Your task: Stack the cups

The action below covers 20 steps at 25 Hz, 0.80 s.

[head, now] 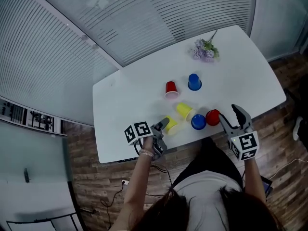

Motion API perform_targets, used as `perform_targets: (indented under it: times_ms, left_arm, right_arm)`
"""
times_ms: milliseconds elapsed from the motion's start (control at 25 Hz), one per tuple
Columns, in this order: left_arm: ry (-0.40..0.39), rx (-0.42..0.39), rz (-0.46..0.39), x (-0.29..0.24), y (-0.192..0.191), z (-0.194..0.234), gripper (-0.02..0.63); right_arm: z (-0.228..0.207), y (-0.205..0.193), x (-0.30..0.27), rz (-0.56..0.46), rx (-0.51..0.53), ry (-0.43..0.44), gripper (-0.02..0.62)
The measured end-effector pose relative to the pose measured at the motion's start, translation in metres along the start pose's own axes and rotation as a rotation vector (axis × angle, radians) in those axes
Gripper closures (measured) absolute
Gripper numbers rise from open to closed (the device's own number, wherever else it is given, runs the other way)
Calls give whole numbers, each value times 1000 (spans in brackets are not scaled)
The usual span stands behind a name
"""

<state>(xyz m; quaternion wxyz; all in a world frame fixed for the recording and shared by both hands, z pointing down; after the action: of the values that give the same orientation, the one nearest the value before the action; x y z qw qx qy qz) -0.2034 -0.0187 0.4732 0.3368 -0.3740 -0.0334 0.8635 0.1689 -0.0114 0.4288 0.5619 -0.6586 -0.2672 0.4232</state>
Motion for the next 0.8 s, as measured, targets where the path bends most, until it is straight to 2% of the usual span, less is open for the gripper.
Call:
perform_targets:
  times_ms: [240,360,480,640,800]
  left_arm:
    - [-15,113,124,-23,1,15,326]
    - [-1,122,147,-30,1,18,326]
    - [3,98,145,-33,2,16,337]
    - [-14,57,81,-29,1,8,345]
    - [-35,-50,3,-22,-3,-5,348]
  right_arm:
    - [-10,-1,0,-5,-16,-28,327]
    - [-15,-2,-1,-2,-20,-47,334]
    - [-19,-3,-2,4,-26,-68,341]
    - [-22,-4,-3,8,-28,-86,350]
    - [-18,-2,-4,6,-34,-94,357]
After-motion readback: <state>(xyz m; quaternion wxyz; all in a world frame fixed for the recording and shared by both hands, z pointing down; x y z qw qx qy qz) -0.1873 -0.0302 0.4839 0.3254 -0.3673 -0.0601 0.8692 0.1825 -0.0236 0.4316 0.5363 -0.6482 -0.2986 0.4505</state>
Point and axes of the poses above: the fingertips, and each gripper's own axes: x backward along the fingers, z to its left, y out of its top, the point moved 10 cm from there along x, backward along the fingers, and after that the axes turned 1 degree about -y, right-handed, at the moved point
